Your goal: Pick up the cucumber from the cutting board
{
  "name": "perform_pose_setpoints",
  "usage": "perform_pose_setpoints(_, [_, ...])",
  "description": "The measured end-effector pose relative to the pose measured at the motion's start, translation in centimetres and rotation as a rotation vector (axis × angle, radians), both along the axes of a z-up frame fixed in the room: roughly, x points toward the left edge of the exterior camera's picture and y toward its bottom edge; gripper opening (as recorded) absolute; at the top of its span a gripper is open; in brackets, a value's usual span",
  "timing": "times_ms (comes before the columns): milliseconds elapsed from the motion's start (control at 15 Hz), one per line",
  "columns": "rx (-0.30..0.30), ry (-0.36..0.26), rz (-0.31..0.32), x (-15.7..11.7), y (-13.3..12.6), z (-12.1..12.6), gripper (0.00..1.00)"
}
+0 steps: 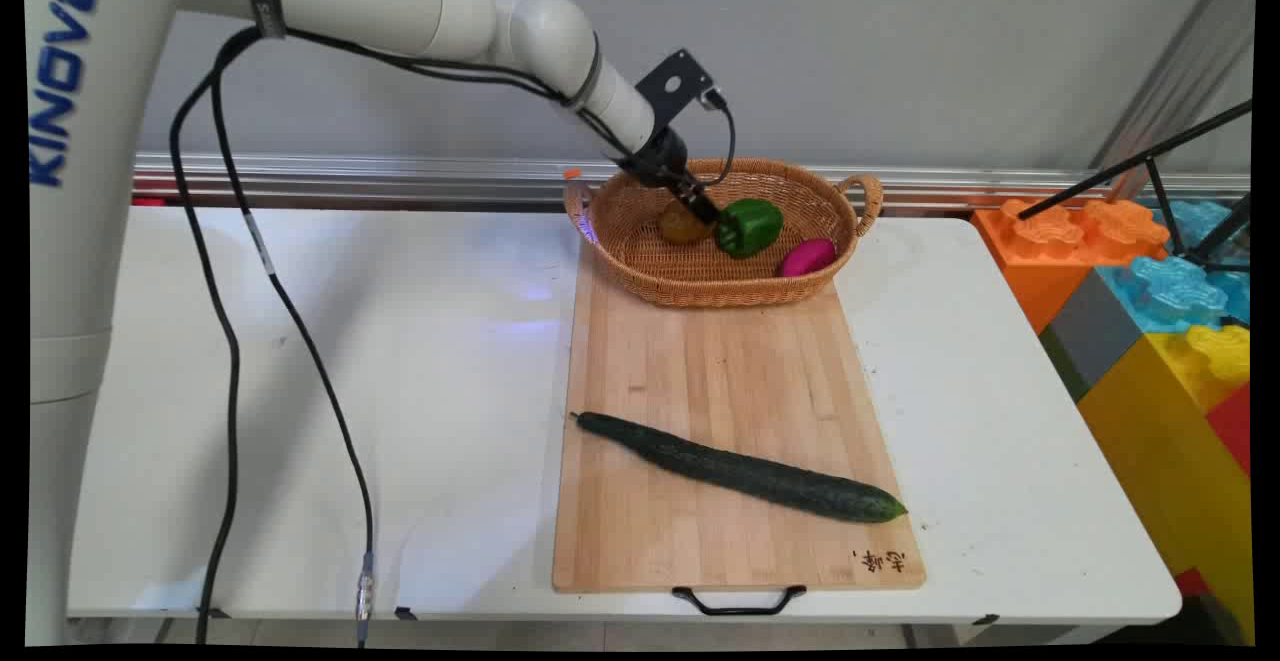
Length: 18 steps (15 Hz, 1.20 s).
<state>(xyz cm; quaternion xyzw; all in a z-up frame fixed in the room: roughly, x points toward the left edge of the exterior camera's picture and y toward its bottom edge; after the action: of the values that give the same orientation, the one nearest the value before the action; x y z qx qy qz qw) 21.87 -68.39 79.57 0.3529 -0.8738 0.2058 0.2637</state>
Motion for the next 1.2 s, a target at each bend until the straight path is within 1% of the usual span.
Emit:
perform_pose_setpoints(133, [-0.007,0.005,-0.006,-0.6,0.4,1.3,1.0])
perform_pose_setpoints(267, [-0.014,0.013,-0.025,-1.4,1.4,3.3,1.0])
perform_pose_setpoints(333, [-0.011,0.018,-0.04,-1.8,2.2,4.2,1.0])
perform_pose_setpoints(467, [0.005,0.023,-0.091,-2.8,4.3,6.2,1.0])
perform_pose_setpoints(600, [0.037,0.027,-0.165,-3.9,7.0,8.1,1.0])
perform_pose_setpoints(733, [0.084,0.025,-0.266,-4.8,10.5,9.8,1.0])
perform_pose_setpoints(800, [0.105,0.023,-0.31,-4.9,12.0,10.2,1.0])
perform_pose_setpoints(933, [0.145,0.016,-0.403,-5.1,15.0,10.8,1.0])
perform_pose_setpoints(1067, [0.17,-0.003,-0.487,-5.3,17.8,11.1,1.0])
perform_pose_setpoints(1200, [0.163,-0.021,-0.542,-5.3,19.8,10.7,1.0])
